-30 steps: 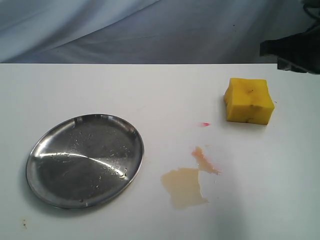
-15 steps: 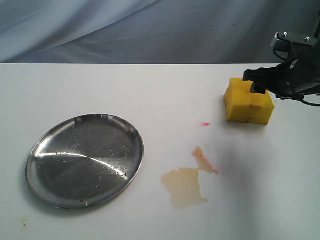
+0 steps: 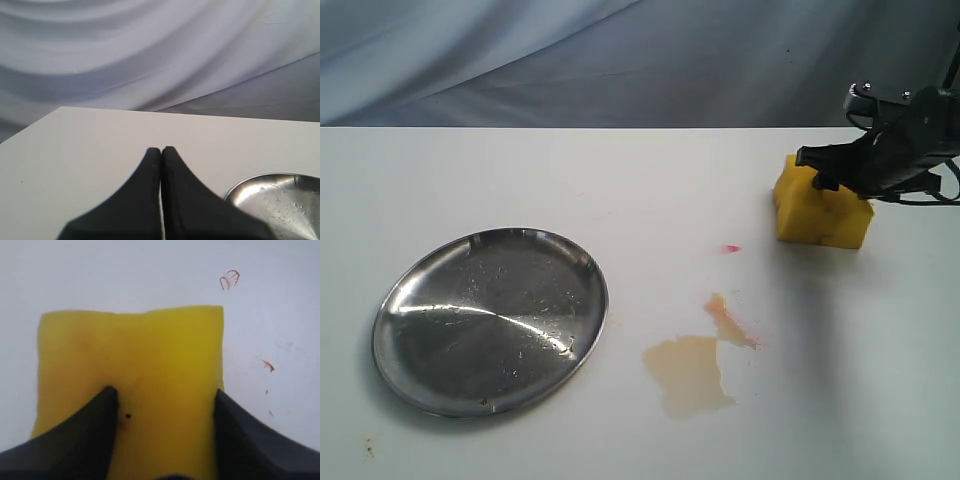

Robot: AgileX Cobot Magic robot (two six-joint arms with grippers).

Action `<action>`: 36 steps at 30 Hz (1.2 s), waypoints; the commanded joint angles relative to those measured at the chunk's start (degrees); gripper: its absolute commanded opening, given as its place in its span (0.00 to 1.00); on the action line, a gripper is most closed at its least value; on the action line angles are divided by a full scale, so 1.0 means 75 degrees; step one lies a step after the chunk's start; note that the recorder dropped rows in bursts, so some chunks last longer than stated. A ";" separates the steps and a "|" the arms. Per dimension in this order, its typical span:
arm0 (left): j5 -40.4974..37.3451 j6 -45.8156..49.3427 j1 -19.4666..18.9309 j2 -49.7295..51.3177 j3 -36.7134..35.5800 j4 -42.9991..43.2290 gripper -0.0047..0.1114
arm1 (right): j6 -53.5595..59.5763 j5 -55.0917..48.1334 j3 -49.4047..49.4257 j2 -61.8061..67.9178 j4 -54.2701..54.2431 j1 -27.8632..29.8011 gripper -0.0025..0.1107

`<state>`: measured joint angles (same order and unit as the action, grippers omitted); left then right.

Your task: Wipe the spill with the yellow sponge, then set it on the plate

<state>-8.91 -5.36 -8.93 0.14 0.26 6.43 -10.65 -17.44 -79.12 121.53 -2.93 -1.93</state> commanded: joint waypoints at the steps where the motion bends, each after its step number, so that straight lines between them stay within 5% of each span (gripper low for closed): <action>1: 0.0009 -0.0022 -0.0026 -0.0019 -0.0034 0.0018 0.04 | 0.0031 -0.0398 -0.0001 0.0114 0.0157 0.0023 0.21; 5: 0.0009 -0.0022 -0.0026 -0.0019 -0.0034 0.0018 0.04 | 0.0049 -0.0601 -0.0001 0.0098 0.0157 -0.0217 0.02; 21: 0.0009 -0.0022 -0.0026 -0.0019 -0.0034 0.0018 0.04 | 0.0780 -0.2453 0.0045 -0.0151 0.0024 -0.2171 0.02; 36: 0.0009 -0.0022 -0.0026 -0.0019 -0.0034 0.0018 0.04 | 0.0815 -0.1072 0.2805 -0.1550 -0.0493 -0.3424 0.02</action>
<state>-9.00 -5.36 -8.93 0.14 0.26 6.43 -5.35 -21.58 -61.88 109.96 -4.87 -25.12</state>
